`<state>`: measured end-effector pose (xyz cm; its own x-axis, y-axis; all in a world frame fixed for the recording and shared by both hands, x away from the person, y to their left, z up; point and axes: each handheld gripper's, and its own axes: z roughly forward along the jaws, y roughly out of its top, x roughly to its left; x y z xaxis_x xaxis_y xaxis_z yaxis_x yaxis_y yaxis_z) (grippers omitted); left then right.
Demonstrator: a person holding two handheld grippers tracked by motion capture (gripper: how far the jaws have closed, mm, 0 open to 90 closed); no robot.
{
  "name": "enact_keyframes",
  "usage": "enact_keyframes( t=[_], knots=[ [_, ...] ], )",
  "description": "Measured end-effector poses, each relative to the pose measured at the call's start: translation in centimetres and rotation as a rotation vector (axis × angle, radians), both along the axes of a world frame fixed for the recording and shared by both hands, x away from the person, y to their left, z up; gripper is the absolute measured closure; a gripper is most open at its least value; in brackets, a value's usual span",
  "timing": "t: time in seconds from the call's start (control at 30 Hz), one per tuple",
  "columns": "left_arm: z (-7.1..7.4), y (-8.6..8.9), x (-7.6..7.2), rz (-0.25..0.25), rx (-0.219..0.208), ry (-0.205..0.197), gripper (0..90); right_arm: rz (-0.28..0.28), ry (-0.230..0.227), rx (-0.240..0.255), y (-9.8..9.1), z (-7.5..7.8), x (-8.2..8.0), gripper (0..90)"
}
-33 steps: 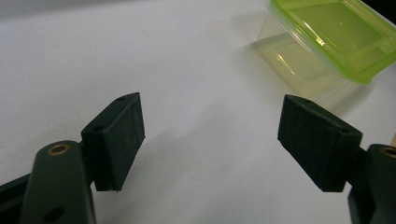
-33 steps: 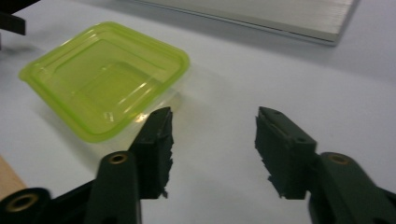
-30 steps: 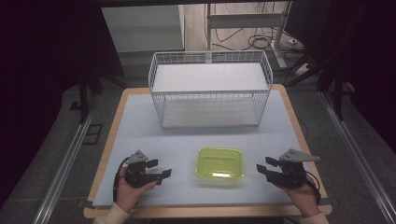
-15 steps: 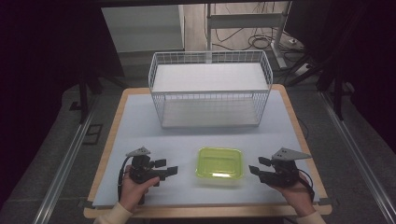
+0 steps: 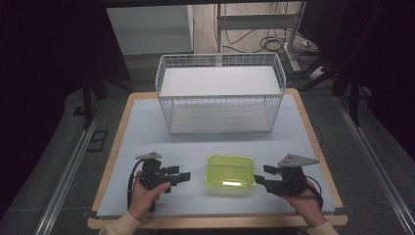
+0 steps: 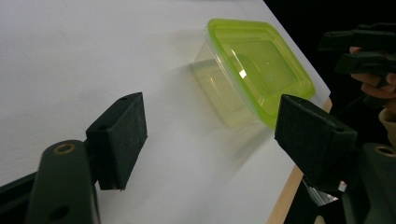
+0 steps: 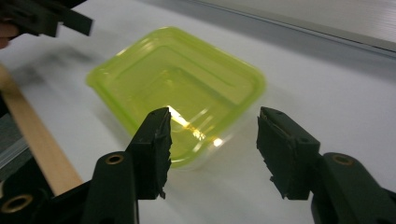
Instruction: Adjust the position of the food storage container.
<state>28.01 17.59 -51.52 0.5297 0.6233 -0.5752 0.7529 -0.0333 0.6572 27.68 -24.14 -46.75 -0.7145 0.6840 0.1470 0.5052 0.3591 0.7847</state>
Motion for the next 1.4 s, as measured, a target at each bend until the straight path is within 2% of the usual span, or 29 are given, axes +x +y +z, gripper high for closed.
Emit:
enact_keyframes(
  t=[0.1,0.13,0.23,0.4,0.47,0.5,0.53,0.57,0.67,1.03,1.23,1.27,1.4],
  knots=[
    [0.0,0.0,0.0,0.000,0.005,-0.001,24.6,0.031,0.000,0.006,0.6,0.2,-0.4,46.6],
    [-0.1,0.0,0.0,-0.001,0.010,-0.002,24.6,0.073,-0.008,0.007,1.5,0.5,-0.9,48.1],
    [-0.1,-0.1,0.0,-0.002,0.013,-0.002,24.6,0.134,-0.008,-0.003,2.7,0.7,-1.6,53.5],
    [-0.2,-0.1,0.0,-0.001,0.015,0.001,24.6,0.233,0.015,-0.034,4.2,0.5,-2.3,71.2],
    [-0.2,-0.1,0.0,-0.002,0.015,0.002,24.6,0.258,0.030,-0.055,4.6,0.2,-2.4,77.5],
    [-0.2,-0.1,0.0,-0.002,0.015,0.002,24.6,0.258,0.030,-0.055,4.6,0.2,-2.4,77.5],
    [-0.2,-0.1,0.0,-0.006,0.018,0.001,24.6,0.274,0.043,-0.081,4.9,-0.1,-2.4,83.8],
    [-0.2,-0.1,-0.1,-0.006,0.018,0.001,24.6,0.282,0.048,-0.089,5.0,-0.3,-2.4,85.5],
    [-0.3,-0.1,-0.1,-0.006,0.019,0.001,24.6,0.295,0.055,-0.103,5.3,-0.7,-2.3,89.2],
    [-0.4,0.0,-0.1,-0.005,0.024,-0.001,24.6,0.318,0.087,-0.162,6.3,-2.1,-2.2,89.5],
    [-0.4,0.0,-0.1,-0.004,0.031,-0.002,24.6,0.284,0.092,-0.203,6.1,-2.8,-1.5,89.6],
    [-0.4,0.0,-0.1,-0.004,0.032,-0.002,24.6,0.264,0.096,-0.215,5.9,-3.0,-1.3,89.6],
    [-0.4,0.0,-0.1,-0.005,0.035,-0.003,24.6,0.244,0.108,-0.221,5.6,-3.2,-0.8,89.6]
  ],
)
